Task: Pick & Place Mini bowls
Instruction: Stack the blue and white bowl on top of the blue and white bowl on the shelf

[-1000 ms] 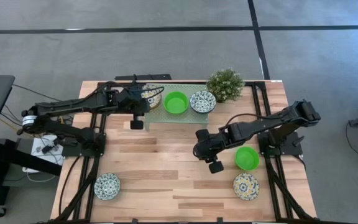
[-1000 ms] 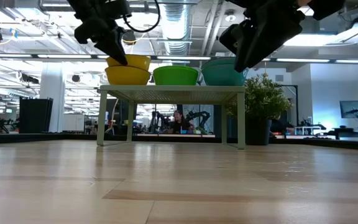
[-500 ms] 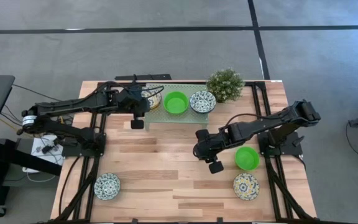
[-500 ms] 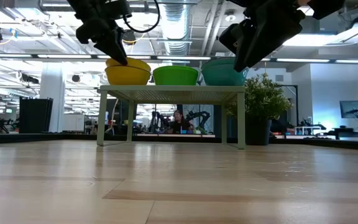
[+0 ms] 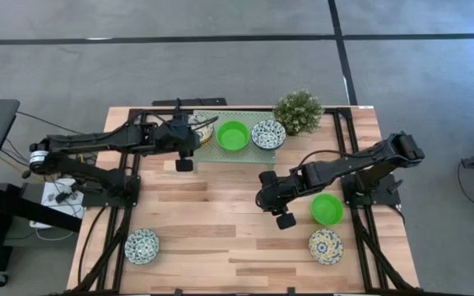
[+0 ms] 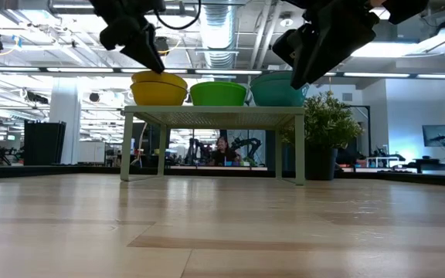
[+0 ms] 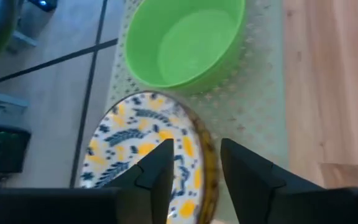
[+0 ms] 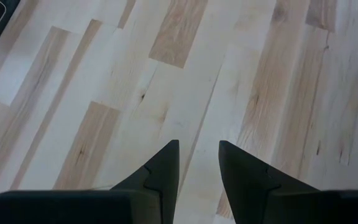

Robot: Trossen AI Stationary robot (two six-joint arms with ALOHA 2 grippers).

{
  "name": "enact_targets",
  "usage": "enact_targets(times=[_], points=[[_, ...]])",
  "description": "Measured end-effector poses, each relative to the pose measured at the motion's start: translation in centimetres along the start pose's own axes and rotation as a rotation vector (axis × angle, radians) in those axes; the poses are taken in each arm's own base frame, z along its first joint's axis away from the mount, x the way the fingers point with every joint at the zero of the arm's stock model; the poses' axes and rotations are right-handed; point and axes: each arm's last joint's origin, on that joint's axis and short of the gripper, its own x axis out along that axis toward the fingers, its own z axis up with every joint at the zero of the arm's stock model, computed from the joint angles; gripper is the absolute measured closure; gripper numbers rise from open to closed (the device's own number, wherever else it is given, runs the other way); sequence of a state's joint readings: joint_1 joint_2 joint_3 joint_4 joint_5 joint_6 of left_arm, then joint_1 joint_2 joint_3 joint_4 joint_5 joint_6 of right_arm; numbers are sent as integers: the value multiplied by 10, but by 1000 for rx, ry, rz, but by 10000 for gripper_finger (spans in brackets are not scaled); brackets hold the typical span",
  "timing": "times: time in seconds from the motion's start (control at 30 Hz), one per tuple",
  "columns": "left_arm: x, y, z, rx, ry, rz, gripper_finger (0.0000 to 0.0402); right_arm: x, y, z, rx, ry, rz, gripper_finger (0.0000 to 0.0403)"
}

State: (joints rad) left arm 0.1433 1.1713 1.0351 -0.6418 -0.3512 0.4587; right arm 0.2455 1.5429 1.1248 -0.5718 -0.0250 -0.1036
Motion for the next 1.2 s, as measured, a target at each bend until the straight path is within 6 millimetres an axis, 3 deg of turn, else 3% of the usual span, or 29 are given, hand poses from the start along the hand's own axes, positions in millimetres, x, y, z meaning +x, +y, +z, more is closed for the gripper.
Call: enact_targets(times=[0.2, 0.47, 0.8, 1.1, 1.2], points=[[-12, -28, 13, -40, -71, -81, 246, 0, 0, 1, 19, -6, -1, 295], [-37, -79, 24, -173, -142, -246, 255, 0, 0, 0, 35, -3, -1, 295], [-41, -152, -13, -373, -12, -429, 257, 0, 0, 1, 52, -11, -1, 295], [-52, -187, -41, -702, 330, -721, 257, 0, 0, 1, 45, -12, -1, 295], [-57, -195, -53, -696, 441, -725, 257, 0, 0, 1, 43, -12, -2, 295]])
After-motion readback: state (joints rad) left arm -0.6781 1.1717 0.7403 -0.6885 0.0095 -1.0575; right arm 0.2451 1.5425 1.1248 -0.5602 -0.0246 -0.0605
